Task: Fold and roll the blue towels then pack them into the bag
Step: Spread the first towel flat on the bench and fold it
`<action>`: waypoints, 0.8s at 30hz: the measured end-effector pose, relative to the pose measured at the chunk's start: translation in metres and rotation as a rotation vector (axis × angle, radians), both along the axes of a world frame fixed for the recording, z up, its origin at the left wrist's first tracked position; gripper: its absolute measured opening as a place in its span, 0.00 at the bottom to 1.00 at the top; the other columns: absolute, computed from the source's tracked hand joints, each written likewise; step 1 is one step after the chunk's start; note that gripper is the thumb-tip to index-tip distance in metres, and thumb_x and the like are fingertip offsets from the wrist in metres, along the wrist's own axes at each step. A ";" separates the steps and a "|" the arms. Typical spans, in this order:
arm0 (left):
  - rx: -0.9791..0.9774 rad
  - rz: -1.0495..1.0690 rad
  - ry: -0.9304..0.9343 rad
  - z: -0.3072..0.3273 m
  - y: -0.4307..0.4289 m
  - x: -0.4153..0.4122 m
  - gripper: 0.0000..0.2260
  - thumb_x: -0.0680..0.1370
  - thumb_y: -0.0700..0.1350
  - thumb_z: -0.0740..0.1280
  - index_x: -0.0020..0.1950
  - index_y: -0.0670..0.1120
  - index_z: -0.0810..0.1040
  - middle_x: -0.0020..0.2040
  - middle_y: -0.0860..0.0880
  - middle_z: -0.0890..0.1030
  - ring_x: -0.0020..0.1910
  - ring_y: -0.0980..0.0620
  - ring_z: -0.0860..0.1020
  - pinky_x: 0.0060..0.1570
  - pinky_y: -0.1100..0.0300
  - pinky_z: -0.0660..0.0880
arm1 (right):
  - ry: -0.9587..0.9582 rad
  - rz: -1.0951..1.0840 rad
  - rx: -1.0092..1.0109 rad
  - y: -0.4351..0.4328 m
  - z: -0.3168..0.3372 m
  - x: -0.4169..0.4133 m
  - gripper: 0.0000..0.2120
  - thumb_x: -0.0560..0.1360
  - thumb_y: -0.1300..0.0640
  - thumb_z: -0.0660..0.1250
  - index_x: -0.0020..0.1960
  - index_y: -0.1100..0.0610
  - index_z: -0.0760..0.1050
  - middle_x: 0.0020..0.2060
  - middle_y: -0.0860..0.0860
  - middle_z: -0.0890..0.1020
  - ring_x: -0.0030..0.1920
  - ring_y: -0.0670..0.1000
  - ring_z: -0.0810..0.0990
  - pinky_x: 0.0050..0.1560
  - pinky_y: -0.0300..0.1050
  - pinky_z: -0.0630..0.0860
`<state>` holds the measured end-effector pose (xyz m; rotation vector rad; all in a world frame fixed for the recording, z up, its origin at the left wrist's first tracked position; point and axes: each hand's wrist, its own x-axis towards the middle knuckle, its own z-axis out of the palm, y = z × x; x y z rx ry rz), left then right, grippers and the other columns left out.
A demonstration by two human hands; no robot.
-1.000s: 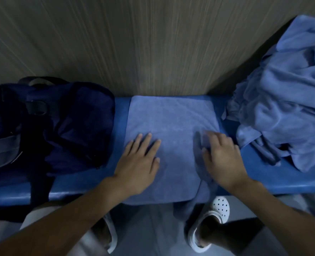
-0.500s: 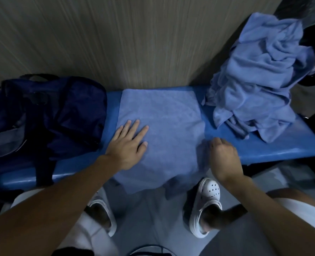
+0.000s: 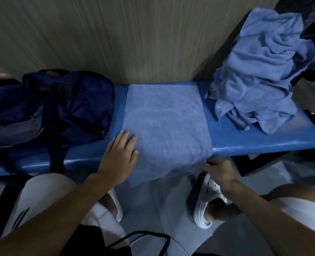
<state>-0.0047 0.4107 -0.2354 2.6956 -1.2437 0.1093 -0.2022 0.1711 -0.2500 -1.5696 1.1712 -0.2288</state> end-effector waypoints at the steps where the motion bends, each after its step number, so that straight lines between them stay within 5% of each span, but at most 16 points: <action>1: -0.053 0.053 0.023 0.005 0.004 -0.003 0.21 0.76 0.50 0.56 0.65 0.43 0.74 0.65 0.42 0.74 0.63 0.39 0.73 0.60 0.44 0.72 | -0.013 0.004 0.034 0.001 -0.002 -0.001 0.05 0.68 0.63 0.76 0.43 0.60 0.81 0.36 0.53 0.82 0.38 0.50 0.77 0.36 0.42 0.72; 4: -0.193 0.289 0.187 0.014 0.016 -0.010 0.03 0.73 0.44 0.64 0.45 0.47 0.74 0.44 0.46 0.78 0.44 0.41 0.77 0.45 0.50 0.74 | -0.009 0.061 0.126 0.003 -0.009 -0.002 0.13 0.70 0.61 0.74 0.54 0.58 0.79 0.43 0.52 0.83 0.38 0.48 0.79 0.35 0.39 0.70; 6: -0.027 0.370 0.289 0.017 0.022 -0.013 0.05 0.74 0.46 0.66 0.40 0.47 0.74 0.38 0.48 0.78 0.41 0.43 0.80 0.41 0.54 0.75 | 0.007 0.090 0.148 0.004 -0.013 0.000 0.10 0.72 0.63 0.71 0.53 0.60 0.79 0.44 0.54 0.83 0.37 0.49 0.78 0.34 0.38 0.70; 9: 0.224 0.460 0.653 -0.008 0.040 -0.008 0.15 0.72 0.54 0.68 0.46 0.43 0.80 0.41 0.46 0.83 0.38 0.47 0.82 0.40 0.57 0.79 | 0.019 0.106 0.129 0.004 -0.019 0.000 0.08 0.69 0.68 0.71 0.48 0.63 0.81 0.45 0.62 0.84 0.42 0.54 0.80 0.42 0.45 0.74; 11: 0.100 0.457 0.933 -0.027 0.050 -0.007 0.25 0.64 0.61 0.73 0.53 0.45 0.81 0.49 0.48 0.85 0.46 0.50 0.83 0.47 0.53 0.80 | 0.053 0.158 0.154 0.006 -0.016 -0.003 0.06 0.67 0.71 0.72 0.42 0.63 0.81 0.41 0.61 0.83 0.40 0.53 0.78 0.43 0.46 0.74; 13: -0.134 0.532 1.171 -0.039 0.051 -0.013 0.27 0.62 0.58 0.75 0.57 0.49 0.80 0.53 0.51 0.83 0.52 0.50 0.81 0.47 0.52 0.79 | 0.129 0.223 0.150 0.005 -0.018 -0.006 0.04 0.68 0.71 0.72 0.40 0.64 0.80 0.35 0.57 0.79 0.34 0.50 0.73 0.36 0.42 0.70; 16: -0.260 0.532 1.187 -0.030 0.039 -0.023 0.14 0.73 0.46 0.74 0.56 0.41 0.81 0.52 0.44 0.84 0.46 0.52 0.79 0.42 0.59 0.73 | 0.236 0.279 0.083 0.004 -0.014 -0.006 0.03 0.72 0.68 0.67 0.39 0.64 0.77 0.31 0.53 0.74 0.31 0.49 0.69 0.33 0.42 0.66; 19: -0.186 0.468 1.122 -0.009 0.043 -0.021 0.09 0.78 0.40 0.70 0.52 0.35 0.83 0.50 0.42 0.84 0.46 0.53 0.80 0.47 0.59 0.77 | 0.247 0.414 0.066 0.004 0.017 -0.014 0.05 0.74 0.68 0.63 0.44 0.65 0.77 0.34 0.54 0.77 0.33 0.49 0.73 0.34 0.42 0.69; 21: -0.237 0.459 1.277 0.023 0.047 -0.011 0.08 0.78 0.38 0.68 0.49 0.32 0.80 0.45 0.38 0.82 0.40 0.49 0.80 0.40 0.61 0.79 | 0.132 0.466 0.241 0.005 0.053 -0.018 0.06 0.74 0.67 0.63 0.47 0.64 0.78 0.36 0.55 0.80 0.34 0.49 0.77 0.35 0.42 0.73; 24: -0.408 0.531 1.451 0.080 0.030 0.022 0.04 0.77 0.40 0.68 0.43 0.42 0.77 0.37 0.41 0.76 0.33 0.48 0.77 0.34 0.58 0.77 | -0.067 0.288 0.502 -0.011 0.106 0.001 0.04 0.70 0.63 0.68 0.43 0.64 0.80 0.36 0.60 0.79 0.35 0.57 0.77 0.37 0.45 0.74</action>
